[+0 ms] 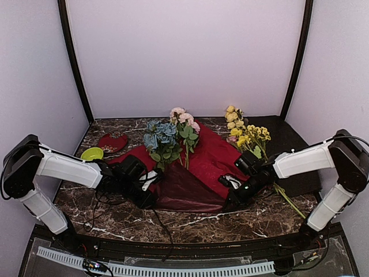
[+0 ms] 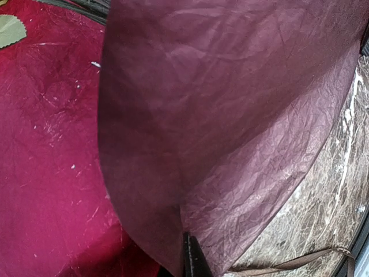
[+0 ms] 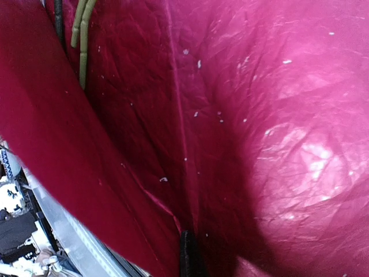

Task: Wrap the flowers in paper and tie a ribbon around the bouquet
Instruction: Press the fold line of the 1/4-folded wrapping paper, then pick up the one-fourth-folded wrapping paper from the center of the board.

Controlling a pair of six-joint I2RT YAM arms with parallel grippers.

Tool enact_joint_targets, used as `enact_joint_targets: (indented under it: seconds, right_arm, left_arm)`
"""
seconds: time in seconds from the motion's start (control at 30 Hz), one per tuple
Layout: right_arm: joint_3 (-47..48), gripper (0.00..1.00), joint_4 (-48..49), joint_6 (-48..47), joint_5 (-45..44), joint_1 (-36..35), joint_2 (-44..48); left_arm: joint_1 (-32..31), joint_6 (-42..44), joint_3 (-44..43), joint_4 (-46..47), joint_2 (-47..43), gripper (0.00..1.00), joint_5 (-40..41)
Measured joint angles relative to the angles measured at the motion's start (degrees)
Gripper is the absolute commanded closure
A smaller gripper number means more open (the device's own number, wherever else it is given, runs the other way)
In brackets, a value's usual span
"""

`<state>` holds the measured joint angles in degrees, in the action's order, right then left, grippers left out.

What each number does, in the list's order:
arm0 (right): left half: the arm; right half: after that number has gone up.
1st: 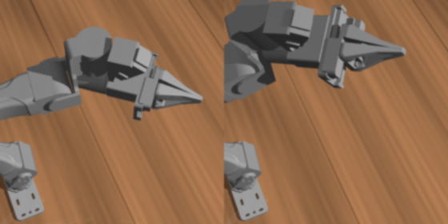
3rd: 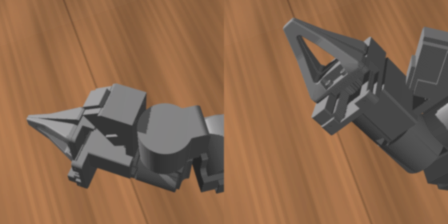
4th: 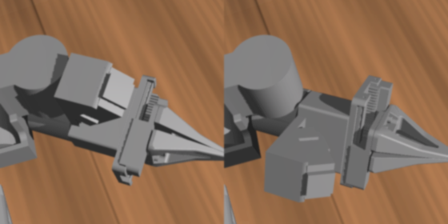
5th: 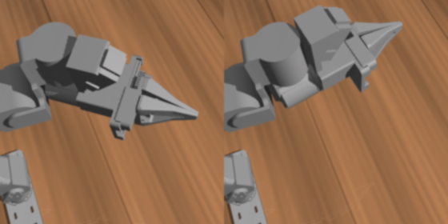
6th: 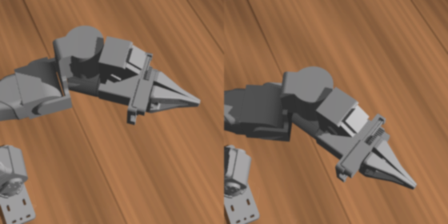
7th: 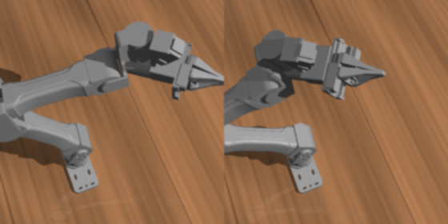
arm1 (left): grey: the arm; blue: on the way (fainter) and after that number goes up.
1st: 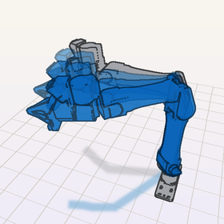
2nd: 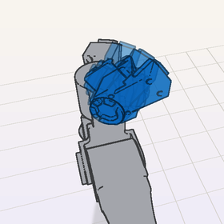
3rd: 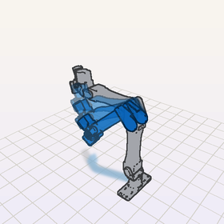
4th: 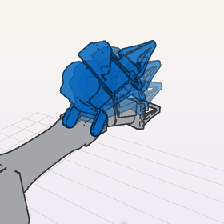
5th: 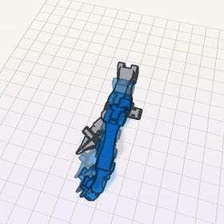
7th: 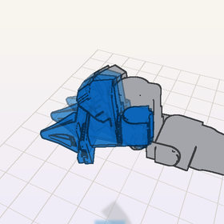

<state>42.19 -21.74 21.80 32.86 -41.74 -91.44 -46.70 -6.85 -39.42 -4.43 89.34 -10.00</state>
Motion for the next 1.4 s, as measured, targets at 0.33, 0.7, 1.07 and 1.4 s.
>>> enact_joint_targets:
  seconds: [0.33, 0.7, 1.07, 1.4]
  right_arm:
    - [-0.09, 0.86, -2.29, 2.36, -5.42, 0.66, 0.72]
    - [4.81, 0.79, -19.74, 4.81, -23.32, 2.71, 7.41]
    - [20.83, 0.83, -9.46, 3.21, -21.99, -12.79, 4.66]
    - [30.86, 0.89, 1.6, -0.11, -12.31, -18.8, -18.12]
  left_arm:
    - [-0.11, -1.51, -1.81, -0.61, 1.64, 1.0, -0.02]
    - [-0.09, -1.46, -1.92, -0.9, 1.66, 1.0, 0.0]
    - [-0.09, -1.46, -2.47, -1.81, 1.77, 1.0, 0.2]
    - [-0.09, -1.49, -3.43, -3.21, 2.25, 1.0, 0.24]
